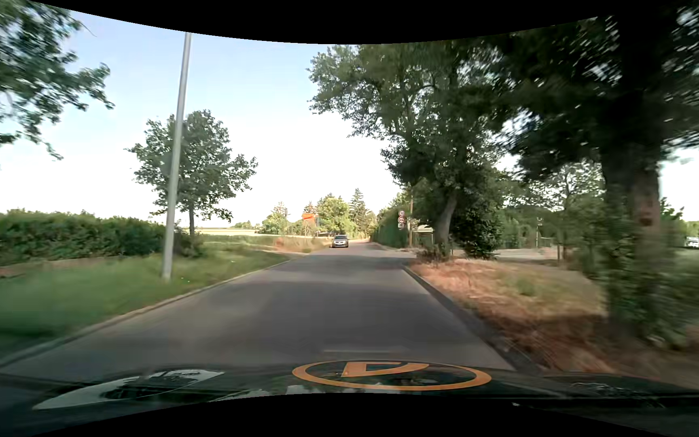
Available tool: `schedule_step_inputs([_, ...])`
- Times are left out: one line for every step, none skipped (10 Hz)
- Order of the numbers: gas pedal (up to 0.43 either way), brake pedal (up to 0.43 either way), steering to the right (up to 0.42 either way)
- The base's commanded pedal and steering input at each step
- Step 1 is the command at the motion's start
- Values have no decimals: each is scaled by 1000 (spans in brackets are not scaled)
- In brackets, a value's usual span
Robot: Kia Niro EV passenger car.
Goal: Follow the waypoints while adhering to traffic rules and regulations
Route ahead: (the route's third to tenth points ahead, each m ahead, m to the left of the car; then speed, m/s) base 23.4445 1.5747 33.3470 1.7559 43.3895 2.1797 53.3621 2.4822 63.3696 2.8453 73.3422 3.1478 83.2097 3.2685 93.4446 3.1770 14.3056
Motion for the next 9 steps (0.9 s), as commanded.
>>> schedule_step_inputs([79, 0, -11])
schedule_step_inputs([79, 0, -9])
schedule_step_inputs([79, 0, -9])
schedule_step_inputs([79, 0, -7])
schedule_step_inputs([87, 0, -5])
schedule_step_inputs([110, 0, -1])
schedule_step_inputs([138, 0, 0])
schedule_step_inputs([157, 0, 0])
schedule_step_inputs([177, 0, 0])
